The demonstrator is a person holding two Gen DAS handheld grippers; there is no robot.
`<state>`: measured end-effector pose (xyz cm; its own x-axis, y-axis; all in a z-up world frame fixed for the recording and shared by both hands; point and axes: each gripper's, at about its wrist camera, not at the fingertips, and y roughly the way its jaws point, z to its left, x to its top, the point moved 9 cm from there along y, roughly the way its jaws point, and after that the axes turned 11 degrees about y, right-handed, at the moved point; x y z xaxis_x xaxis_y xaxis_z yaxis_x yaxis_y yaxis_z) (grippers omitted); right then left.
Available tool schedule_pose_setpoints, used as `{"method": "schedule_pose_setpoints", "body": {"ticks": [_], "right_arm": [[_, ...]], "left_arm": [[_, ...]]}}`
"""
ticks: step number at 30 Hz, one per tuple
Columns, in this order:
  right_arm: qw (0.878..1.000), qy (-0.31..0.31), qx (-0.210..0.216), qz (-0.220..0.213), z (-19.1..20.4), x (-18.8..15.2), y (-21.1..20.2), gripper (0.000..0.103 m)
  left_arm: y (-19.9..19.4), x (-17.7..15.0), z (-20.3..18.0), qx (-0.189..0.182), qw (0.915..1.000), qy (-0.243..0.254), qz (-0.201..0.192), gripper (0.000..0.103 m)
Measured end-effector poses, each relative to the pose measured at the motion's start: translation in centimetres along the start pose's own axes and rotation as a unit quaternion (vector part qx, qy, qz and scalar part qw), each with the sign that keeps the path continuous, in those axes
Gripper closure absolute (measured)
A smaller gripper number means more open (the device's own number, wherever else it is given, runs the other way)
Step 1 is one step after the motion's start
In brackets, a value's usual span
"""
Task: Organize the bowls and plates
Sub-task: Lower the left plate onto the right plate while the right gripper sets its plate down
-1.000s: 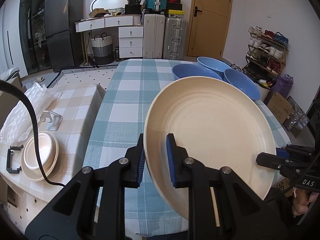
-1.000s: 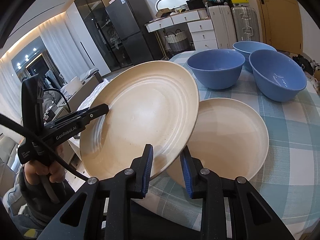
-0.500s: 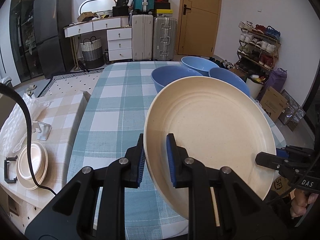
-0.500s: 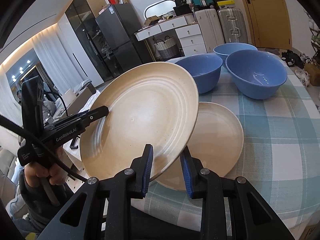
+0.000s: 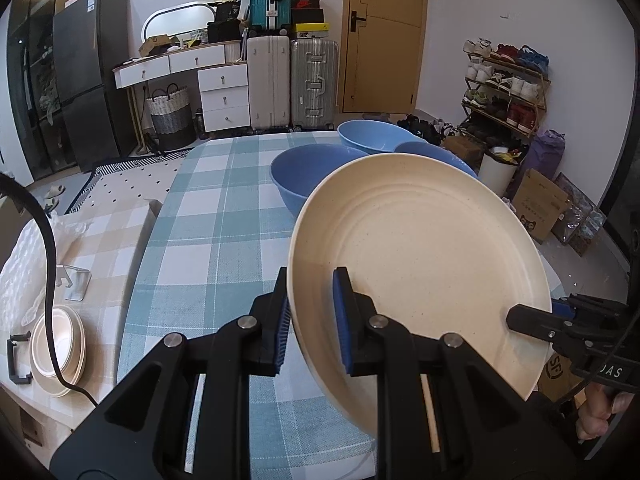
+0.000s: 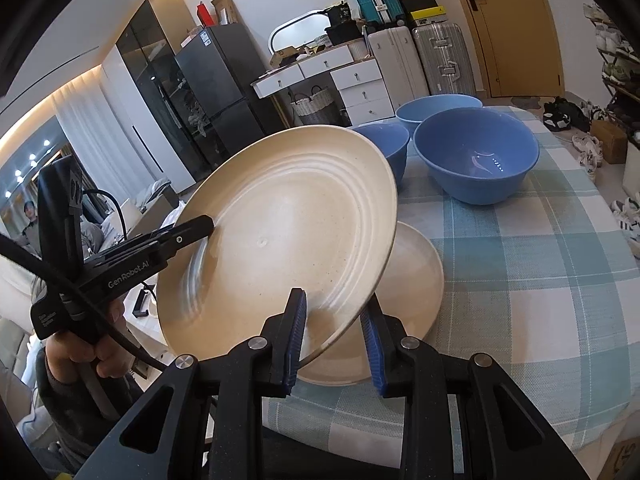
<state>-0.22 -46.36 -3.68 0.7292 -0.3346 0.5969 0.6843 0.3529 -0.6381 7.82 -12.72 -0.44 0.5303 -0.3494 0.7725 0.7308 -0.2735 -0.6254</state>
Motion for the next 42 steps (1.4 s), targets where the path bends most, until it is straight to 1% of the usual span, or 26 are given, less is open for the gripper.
{"method": "schedule_pose_setpoints", "body": {"ticks": [6, 10, 21, 35, 42], "right_arm": [[1.000, 0.010, -0.006, -0.012, -0.8, 0.3, -1.1, 0.075], [1.000, 0.014, -0.009, -0.013, -0.8, 0.0, -1.4, 0.075], [0.999, 0.024, -0.021, -0.005, -1.0, -0.1, -1.2, 0.075], [0.999, 0.024, -0.033, 0.020, -1.1, -0.7, 1.6, 0.075], [0.998, 0.028, -0.043, 0.027, -1.9, -0.5, 3.0, 0.075]], "left_arm": [[0.5, 0.7, -1.2, -0.011, 0.9999, -0.001, 0.004, 0.086], [0.8, 0.8, -1.7, -0.013, 0.9999, -0.002, 0.008, 0.086], [2.6, -0.2, -2.1, -0.016, 0.9997, -0.006, 0.020, 0.086], [5.4, -2.7, -0.4, -0.017, 0.9984, -0.033, 0.042, 0.086], [6.7, -3.5, -0.3, -0.019, 0.9981, -0.034, 0.048, 0.086]]}}
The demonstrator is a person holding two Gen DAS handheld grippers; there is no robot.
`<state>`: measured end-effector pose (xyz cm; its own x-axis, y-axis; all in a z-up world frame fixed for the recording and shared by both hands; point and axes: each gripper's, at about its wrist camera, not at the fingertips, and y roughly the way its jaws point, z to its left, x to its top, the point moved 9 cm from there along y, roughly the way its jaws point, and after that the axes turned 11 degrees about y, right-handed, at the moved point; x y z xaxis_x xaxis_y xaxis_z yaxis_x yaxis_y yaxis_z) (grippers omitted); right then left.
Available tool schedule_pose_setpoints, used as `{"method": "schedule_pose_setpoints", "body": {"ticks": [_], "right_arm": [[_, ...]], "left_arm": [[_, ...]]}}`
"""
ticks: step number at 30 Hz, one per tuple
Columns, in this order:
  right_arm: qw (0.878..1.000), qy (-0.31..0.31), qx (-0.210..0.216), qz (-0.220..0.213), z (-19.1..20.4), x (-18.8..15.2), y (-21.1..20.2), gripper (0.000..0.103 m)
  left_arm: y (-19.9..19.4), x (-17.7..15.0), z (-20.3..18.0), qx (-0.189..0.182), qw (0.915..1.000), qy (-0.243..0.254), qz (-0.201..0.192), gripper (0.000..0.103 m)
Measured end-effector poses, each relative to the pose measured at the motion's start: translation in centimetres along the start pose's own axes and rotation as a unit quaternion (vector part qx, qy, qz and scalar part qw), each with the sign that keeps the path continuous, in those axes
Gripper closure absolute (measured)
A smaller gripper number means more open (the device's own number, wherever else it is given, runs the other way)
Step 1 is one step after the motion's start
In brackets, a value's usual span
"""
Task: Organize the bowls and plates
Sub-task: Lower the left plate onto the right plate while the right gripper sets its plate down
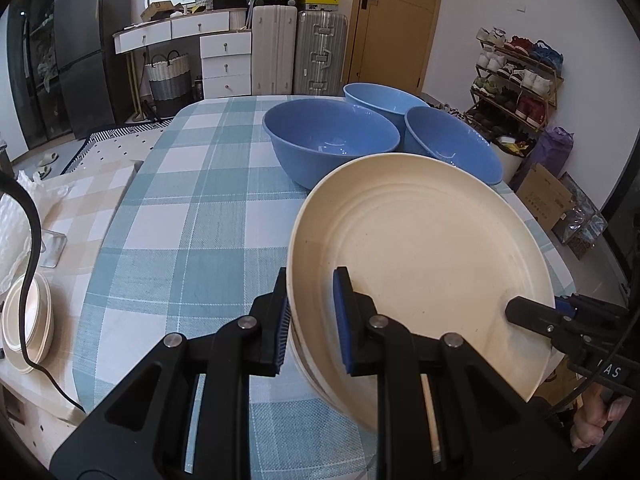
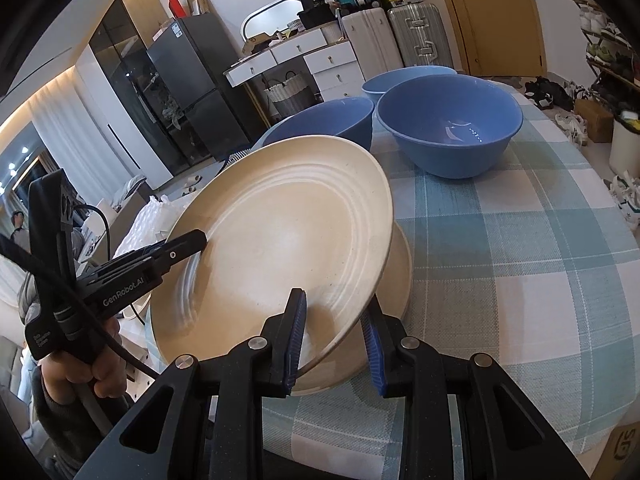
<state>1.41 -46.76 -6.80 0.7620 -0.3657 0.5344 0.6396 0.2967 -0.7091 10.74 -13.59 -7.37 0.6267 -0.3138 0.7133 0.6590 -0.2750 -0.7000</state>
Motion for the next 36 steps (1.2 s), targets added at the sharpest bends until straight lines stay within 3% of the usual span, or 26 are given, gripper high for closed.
{"method": "schedule_pose_setpoints", "body": {"ticks": [22, 36], "right_arm": [[0.999, -0.003, -0.033, 0.009, -1.5, -0.4, 3.5, 0.075], [0.998, -0.031, -0.056, 0.009, -1.4, -0.9, 4.4, 0.075]], "left_arm": [[3.7, -1.5, 0.0, 0.011, 0.9997, 0.014, 0.015, 0.085], [5.1, -2.5, 0.9, 0.009, 0.9996, -0.001, 0.025, 0.084]]}}
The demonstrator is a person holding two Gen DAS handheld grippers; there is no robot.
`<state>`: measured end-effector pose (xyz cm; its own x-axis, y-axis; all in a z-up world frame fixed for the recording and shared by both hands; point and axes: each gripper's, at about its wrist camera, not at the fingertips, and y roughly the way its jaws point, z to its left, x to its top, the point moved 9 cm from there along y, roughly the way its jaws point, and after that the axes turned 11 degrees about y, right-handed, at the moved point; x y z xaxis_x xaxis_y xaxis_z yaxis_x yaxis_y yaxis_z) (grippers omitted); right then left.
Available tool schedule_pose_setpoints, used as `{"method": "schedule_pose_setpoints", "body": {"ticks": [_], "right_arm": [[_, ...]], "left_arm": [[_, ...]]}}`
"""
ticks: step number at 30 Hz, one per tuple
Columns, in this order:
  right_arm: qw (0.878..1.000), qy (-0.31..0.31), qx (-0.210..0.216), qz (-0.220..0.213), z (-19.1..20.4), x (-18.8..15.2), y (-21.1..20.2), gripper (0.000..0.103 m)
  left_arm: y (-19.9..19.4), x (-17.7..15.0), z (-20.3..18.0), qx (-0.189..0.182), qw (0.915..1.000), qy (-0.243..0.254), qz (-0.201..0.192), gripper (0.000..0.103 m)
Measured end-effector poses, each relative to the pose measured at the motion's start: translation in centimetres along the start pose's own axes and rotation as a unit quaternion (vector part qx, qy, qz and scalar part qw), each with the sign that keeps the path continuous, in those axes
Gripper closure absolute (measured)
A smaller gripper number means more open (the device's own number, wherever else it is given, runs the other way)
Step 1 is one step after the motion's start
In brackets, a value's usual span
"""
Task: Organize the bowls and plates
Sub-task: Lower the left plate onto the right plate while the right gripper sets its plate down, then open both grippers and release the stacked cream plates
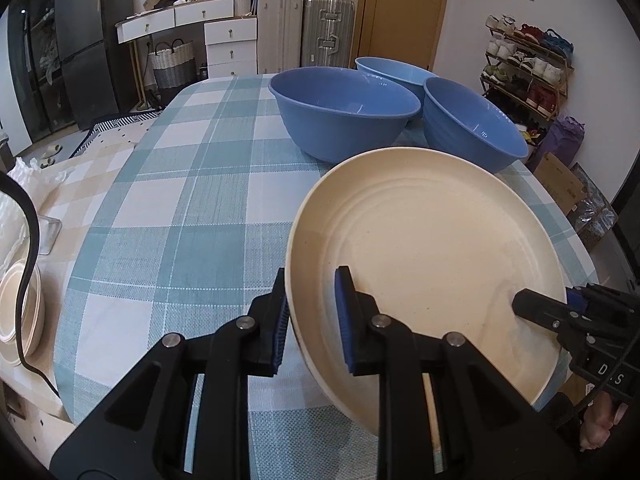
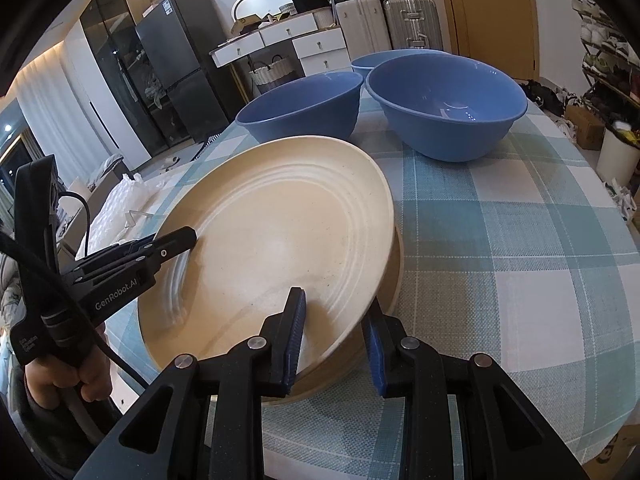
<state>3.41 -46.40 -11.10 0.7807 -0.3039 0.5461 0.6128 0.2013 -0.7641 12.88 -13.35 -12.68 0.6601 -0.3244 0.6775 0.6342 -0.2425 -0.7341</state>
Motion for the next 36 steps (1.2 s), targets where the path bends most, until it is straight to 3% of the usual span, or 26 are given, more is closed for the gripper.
{"method": "schedule_pose_setpoints", "body": {"ticks": [36], "right_arm": [[0.997, -0.045, -0.058, -0.004, 0.3, 0.1, -0.3, 0.072]], "left_arm": [[1.8, -1.6, 1.2, -0.005, 0.9996, -0.015, 0.022, 0.092]]}}
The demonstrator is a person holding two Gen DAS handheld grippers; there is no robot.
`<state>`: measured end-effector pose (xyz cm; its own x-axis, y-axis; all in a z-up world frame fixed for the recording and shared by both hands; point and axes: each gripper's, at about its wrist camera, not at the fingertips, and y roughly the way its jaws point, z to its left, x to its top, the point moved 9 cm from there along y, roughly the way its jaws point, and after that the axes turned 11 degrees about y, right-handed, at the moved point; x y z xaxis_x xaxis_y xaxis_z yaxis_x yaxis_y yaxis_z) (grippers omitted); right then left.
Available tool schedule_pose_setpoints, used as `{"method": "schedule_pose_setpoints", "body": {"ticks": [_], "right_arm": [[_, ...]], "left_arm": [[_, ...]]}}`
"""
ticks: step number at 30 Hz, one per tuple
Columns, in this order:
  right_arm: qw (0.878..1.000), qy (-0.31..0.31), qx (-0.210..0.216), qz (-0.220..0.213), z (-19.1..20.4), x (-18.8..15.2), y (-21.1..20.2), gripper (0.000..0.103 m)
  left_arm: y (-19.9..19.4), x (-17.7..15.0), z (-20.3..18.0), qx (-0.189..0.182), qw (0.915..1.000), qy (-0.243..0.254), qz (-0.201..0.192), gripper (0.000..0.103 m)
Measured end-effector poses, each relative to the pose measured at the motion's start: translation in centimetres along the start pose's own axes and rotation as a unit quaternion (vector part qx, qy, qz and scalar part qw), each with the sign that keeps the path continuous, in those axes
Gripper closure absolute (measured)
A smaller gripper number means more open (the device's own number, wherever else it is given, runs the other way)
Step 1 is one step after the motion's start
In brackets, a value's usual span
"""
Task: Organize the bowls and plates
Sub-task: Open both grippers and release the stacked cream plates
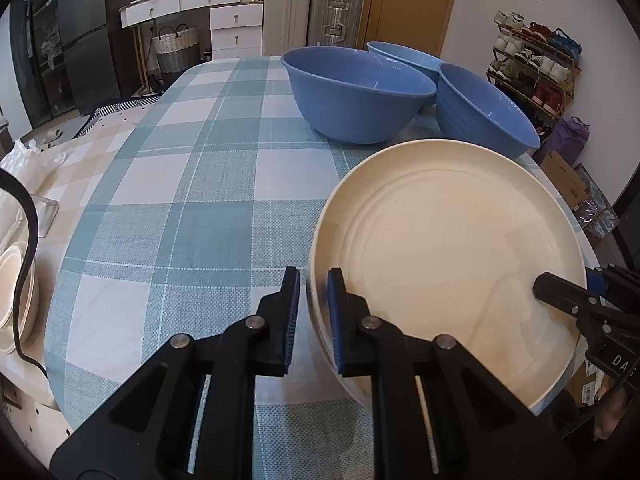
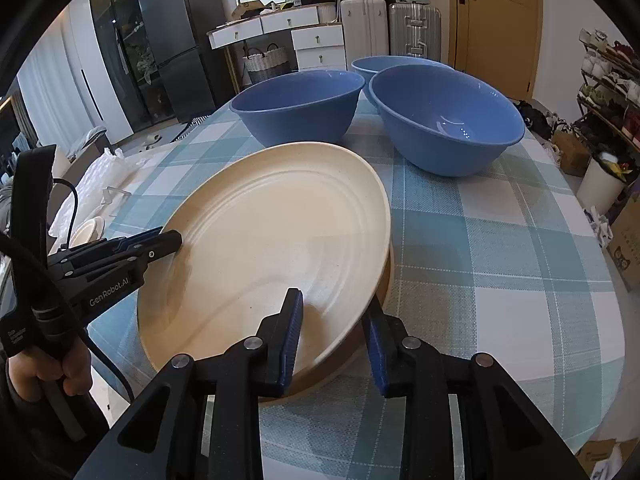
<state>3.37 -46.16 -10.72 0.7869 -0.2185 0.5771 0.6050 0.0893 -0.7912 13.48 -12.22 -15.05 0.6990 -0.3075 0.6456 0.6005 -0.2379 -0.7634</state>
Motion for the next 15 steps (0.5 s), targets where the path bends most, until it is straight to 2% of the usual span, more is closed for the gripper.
{"method": "schedule_pose_setpoints", "body": {"ticks": [3, 5, 6, 15], "right_arm": [[1.000, -0.008, -0.005, -0.001, 0.09, -0.06, -0.15, 0.070], [0.999, -0.024, -0.027, -0.005, 0.08, -0.12, -0.16, 0.055], [0.999, -0.030, -0.031, -0.006, 0.08, -0.13, -0.16, 0.054], [0.999, -0.026, -0.026, -0.007, -0.41, 0.07, -0.27, 0.052]], "left_arm": [[0.03, -0.10, 0.15, 0.000, 1.0000, -0.001, 0.001, 0.092], [-0.03, -0.06, 0.21, -0.002, 1.0000, -0.003, 0.000, 0.092], [-0.12, -0.09, 0.28, -0.001, 1.0000, -0.004, 0.000, 0.092], [-0.87, 0.03, 0.57, -0.004, 0.9999, -0.012, -0.006, 0.092]]}}
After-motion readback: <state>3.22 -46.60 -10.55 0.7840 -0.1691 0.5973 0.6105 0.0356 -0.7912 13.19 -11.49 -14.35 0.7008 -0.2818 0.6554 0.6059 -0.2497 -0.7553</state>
